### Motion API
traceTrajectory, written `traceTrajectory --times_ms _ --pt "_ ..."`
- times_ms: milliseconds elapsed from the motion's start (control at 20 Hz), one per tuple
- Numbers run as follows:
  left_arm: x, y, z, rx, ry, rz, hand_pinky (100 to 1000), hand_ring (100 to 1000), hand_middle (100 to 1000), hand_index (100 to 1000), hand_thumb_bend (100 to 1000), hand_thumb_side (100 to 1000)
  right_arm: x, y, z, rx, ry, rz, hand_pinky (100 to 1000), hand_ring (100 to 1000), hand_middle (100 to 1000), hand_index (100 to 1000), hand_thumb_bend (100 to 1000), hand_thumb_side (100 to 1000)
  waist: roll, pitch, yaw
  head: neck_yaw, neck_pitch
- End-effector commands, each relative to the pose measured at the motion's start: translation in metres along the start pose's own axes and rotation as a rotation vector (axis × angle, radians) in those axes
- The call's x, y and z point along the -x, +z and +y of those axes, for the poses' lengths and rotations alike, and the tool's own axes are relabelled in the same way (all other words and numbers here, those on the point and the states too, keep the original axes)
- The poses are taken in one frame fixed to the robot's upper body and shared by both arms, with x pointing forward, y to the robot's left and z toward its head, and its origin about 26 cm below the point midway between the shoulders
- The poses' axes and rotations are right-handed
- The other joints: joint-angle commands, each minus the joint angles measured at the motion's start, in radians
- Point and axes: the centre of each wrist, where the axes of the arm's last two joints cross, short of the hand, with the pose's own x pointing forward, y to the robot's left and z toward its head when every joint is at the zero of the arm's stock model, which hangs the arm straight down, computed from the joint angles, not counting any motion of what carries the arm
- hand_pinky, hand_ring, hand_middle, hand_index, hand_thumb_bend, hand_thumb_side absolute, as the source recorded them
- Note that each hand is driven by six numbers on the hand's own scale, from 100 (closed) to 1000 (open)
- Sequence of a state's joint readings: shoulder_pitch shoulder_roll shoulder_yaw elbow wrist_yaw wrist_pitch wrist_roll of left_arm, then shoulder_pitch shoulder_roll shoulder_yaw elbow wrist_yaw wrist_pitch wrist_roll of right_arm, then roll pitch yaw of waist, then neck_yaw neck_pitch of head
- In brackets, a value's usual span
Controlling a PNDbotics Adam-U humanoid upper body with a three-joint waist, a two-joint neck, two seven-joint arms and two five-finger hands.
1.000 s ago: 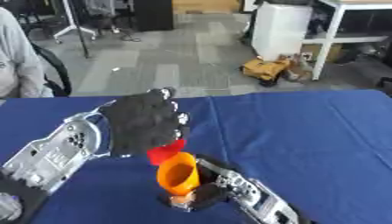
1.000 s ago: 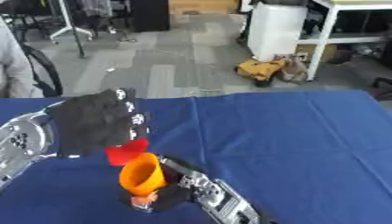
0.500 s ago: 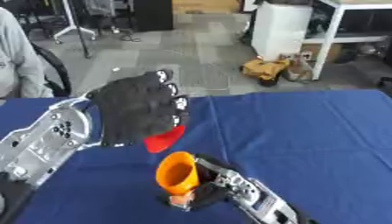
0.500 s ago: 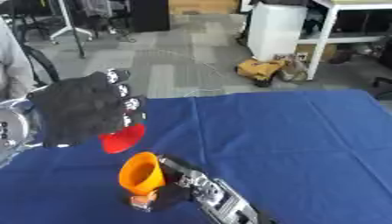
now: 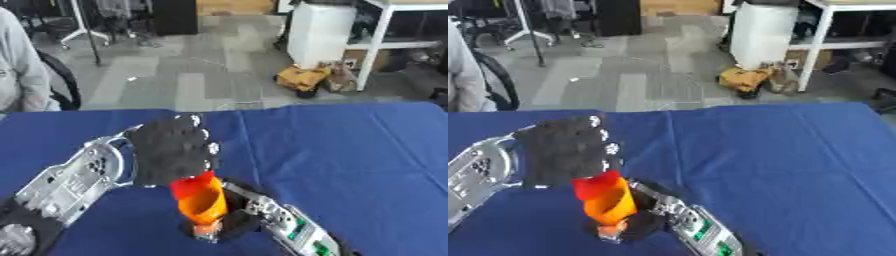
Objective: Pour the contents of one cup into another cup.
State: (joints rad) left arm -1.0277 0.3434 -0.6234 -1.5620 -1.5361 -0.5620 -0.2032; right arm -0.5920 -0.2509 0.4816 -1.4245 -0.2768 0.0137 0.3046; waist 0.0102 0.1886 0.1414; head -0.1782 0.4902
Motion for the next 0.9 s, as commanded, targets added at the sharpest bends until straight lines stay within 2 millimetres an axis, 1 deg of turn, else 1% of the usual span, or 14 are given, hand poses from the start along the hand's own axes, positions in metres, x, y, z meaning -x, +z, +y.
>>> traceTrajectory --times_ms 50,200,300,450,550,600,650,700,800,850,900 --pt "0.007 0.004 0.002 0.001 -0.014 0.015 497 320 267 638 558 100 -0.010 -0.002 -0.005 -0.003 0.029 -0.027 444 433 425 536 293 100 -0.001 -0.017 0.001 -0.002 -0.003" --pt "0.013 0.010 0.003 -0.013 -0.007 0.058 500 319 267 638 561 100 -0.008 0.001 -0.009 0.030 0.041 -0.021 451 442 431 543 304 100 -0.003 -0.018 0.002 -0.003 -0.002" --pt "0.018 0.015 0.006 -0.034 -0.003 0.097 501 318 266 638 566 100 -0.003 0.007 -0.018 0.086 0.065 -0.011 479 479 457 571 305 100 -0.003 -0.020 0.001 -0.001 -0.002" --pt "0.023 0.026 0.011 -0.077 0.019 0.160 497 315 267 638 587 100 0.006 0.021 -0.039 0.199 0.117 0.004 577 635 532 651 304 100 -0.006 -0.022 -0.001 -0.002 -0.004" --pt "0.025 0.035 0.009 -0.117 0.057 0.214 491 310 268 636 599 100 0.013 0.032 -0.053 0.280 0.151 0.015 630 691 574 688 307 100 -0.008 -0.022 -0.003 -0.002 -0.005" --pt "0.025 0.039 0.008 -0.139 0.077 0.240 486 311 268 636 605 100 0.016 0.036 -0.059 0.316 0.168 0.017 673 728 604 713 313 100 -0.009 -0.022 -0.002 -0.003 -0.006" --pt "0.025 0.042 0.007 -0.159 0.098 0.264 486 311 268 636 605 100 0.020 0.040 -0.063 0.345 0.186 0.020 673 728 604 713 313 100 -0.009 -0.022 -0.002 -0.004 -0.007" --pt "0.025 0.046 0.005 -0.180 0.120 0.291 481 312 267 636 620 100 0.024 0.045 -0.067 0.375 0.203 0.027 803 822 736 819 412 100 -0.010 -0.022 -0.001 -0.005 -0.007" --pt "0.025 0.056 -0.001 -0.218 0.170 0.357 476 312 270 636 626 100 0.035 0.055 -0.073 0.427 0.233 0.046 874 886 814 899 520 100 -0.011 -0.022 0.002 -0.005 -0.006" --pt "0.024 0.061 -0.005 -0.233 0.194 0.388 475 313 270 636 629 100 0.040 0.059 -0.075 0.450 0.246 0.052 886 897 829 914 538 100 -0.012 -0.022 0.003 -0.006 -0.005" --pt "0.023 0.064 -0.010 -0.244 0.221 0.417 469 315 277 638 638 100 0.044 0.063 -0.077 0.473 0.261 0.054 900 911 863 941 567 100 -0.013 -0.022 0.004 -0.006 -0.006"
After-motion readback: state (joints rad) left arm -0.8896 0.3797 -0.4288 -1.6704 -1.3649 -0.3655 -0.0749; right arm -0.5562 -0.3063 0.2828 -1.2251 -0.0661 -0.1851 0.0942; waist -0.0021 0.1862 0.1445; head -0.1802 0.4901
